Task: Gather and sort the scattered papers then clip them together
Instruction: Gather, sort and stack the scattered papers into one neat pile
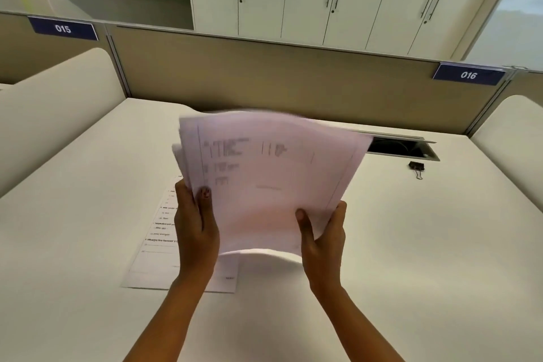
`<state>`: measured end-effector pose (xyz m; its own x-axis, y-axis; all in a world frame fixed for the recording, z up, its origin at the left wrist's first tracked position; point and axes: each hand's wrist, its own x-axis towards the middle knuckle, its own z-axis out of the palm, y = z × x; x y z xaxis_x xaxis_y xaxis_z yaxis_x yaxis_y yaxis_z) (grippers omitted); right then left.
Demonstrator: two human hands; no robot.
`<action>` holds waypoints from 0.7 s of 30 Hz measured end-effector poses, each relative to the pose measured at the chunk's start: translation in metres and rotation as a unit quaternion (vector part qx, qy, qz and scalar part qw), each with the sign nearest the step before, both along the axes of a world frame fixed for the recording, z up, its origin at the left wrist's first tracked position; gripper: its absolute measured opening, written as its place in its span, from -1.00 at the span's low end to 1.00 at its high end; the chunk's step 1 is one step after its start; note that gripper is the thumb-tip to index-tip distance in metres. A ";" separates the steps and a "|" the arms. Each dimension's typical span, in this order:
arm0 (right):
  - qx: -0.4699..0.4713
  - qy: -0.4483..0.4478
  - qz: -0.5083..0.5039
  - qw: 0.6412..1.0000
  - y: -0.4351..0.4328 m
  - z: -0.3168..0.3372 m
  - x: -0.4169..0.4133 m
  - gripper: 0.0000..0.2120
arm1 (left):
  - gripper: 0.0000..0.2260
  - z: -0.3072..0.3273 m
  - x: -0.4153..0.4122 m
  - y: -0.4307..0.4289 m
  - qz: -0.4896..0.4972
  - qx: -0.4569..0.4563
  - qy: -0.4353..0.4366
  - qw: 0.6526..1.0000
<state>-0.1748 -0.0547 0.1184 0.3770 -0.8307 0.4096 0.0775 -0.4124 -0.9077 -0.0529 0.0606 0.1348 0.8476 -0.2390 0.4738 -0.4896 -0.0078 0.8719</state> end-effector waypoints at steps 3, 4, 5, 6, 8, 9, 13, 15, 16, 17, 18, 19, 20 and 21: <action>0.032 -0.020 0.015 0.999 -0.001 -0.003 0.000 -0.63 | -0.58 -0.003 0.001 -0.005 -0.013 -0.004 0.003 1.000; 0.037 -0.024 0.021 0.999 -0.001 -0.004 0.000 -0.65 | -0.57 -0.004 0.001 -0.005 -0.011 -0.001 0.009 1.000; 0.041 -0.026 0.028 0.998 -0.001 -0.007 -0.001 -0.70 | -0.54 -0.006 0.000 -0.006 -0.008 0.003 0.016 1.000; 0.043 -0.025 0.033 0.998 -0.002 -0.010 -0.002 -0.76 | -0.51 -0.007 0.000 -0.007 -0.002 0.011 0.020 1.000; 0.053 -0.015 0.040 0.998 -0.002 -0.018 -0.003 -0.84 | -0.47 -0.011 -0.001 -0.007 0.024 0.029 0.010 0.999; 0.057 -0.009 0.041 0.997 -0.002 -0.021 -0.004 -0.84 | -0.46 -0.013 -0.001 -0.007 0.041 0.038 0.000 0.998; 0.061 -0.005 0.037 0.997 -0.002 -0.024 -0.003 -0.82 | -0.49 -0.018 -0.001 -0.007 0.081 0.038 -0.002 0.996; 0.048 -0.008 0.030 0.998 -0.002 -0.020 -0.002 -0.81 | -0.52 -0.016 -0.003 -0.009 0.085 0.029 0.003 0.996; 0.037 -0.011 0.025 0.999 -0.003 -0.018 -0.002 -0.81 | -0.51 -0.014 -0.004 -0.010 0.084 0.021 0.003 0.996; 0.027 -0.015 0.019 0.999 -0.003 -0.015 -0.002 -0.81 | -0.52 -0.012 -0.004 -0.011 0.081 0.011 0.005 0.997; 0.022 -0.020 0.013 0.999 -0.004 -0.013 -0.003 -0.80 | -0.55 -0.009 -0.005 -0.012 0.077 -0.001 0.009 0.997; 0.019 -0.024 0.008 0.999 -0.005 -0.012 -0.003 -0.81 | -0.61 -0.007 -0.005 -0.014 0.075 -0.013 0.014 0.997; 0.016 -0.027 0.003 1.000 -0.007 -0.012 -0.003 -0.81 | -0.68 -0.007 -0.004 -0.015 0.074 -0.023 0.020 0.997; 0.015 -0.028 -0.001 0.999 -0.008 -0.012 -0.003 -0.82 | -0.74 -0.008 -0.004 -0.017 0.074 -0.030 0.025 0.997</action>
<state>-0.1778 -0.0630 0.1065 0.3518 -0.8440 0.4049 0.1277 -0.3852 -0.9139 -0.0564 0.0433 0.1270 0.8943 -0.0824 0.4398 -0.4430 -0.0244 0.8962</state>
